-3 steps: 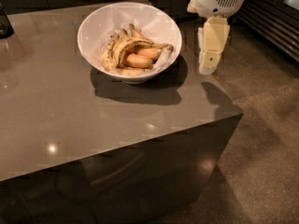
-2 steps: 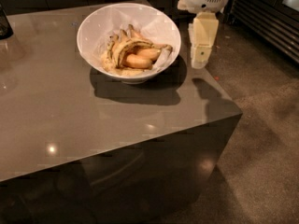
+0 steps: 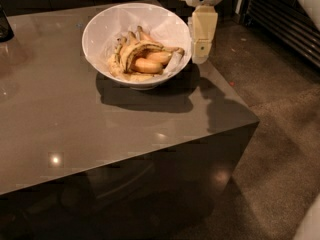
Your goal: Pick banana from white bowl
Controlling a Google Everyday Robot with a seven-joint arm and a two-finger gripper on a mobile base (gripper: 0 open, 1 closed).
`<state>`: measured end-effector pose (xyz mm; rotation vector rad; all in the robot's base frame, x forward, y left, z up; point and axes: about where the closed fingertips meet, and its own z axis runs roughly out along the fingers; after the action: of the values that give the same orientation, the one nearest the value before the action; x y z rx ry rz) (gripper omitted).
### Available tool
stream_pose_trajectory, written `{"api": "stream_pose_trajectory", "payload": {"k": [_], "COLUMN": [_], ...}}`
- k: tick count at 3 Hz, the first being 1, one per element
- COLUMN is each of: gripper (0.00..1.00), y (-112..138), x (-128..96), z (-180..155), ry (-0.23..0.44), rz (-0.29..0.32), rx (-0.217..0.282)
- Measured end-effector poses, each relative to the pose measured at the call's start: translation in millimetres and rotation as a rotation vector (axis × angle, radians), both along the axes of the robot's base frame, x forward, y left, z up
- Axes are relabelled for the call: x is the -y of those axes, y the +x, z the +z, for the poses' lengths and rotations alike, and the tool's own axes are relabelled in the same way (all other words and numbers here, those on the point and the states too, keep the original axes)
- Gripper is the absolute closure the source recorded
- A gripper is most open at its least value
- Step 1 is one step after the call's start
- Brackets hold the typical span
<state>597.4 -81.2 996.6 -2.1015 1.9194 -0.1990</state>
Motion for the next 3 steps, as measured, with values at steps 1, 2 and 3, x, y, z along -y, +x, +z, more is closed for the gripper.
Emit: {"api": "stream_pose_trajectory", "payload": {"k": [1,2,3], "gripper": [0.00,0.00,0.00], "y": [17,39,59], "x": [-11,-33,-56], "z": [5,6,9], "ry": [0.049,0.095,0.126], "rz": [0.023,0.102,0.179], "rx": [0.034,0.022,0.022]}}
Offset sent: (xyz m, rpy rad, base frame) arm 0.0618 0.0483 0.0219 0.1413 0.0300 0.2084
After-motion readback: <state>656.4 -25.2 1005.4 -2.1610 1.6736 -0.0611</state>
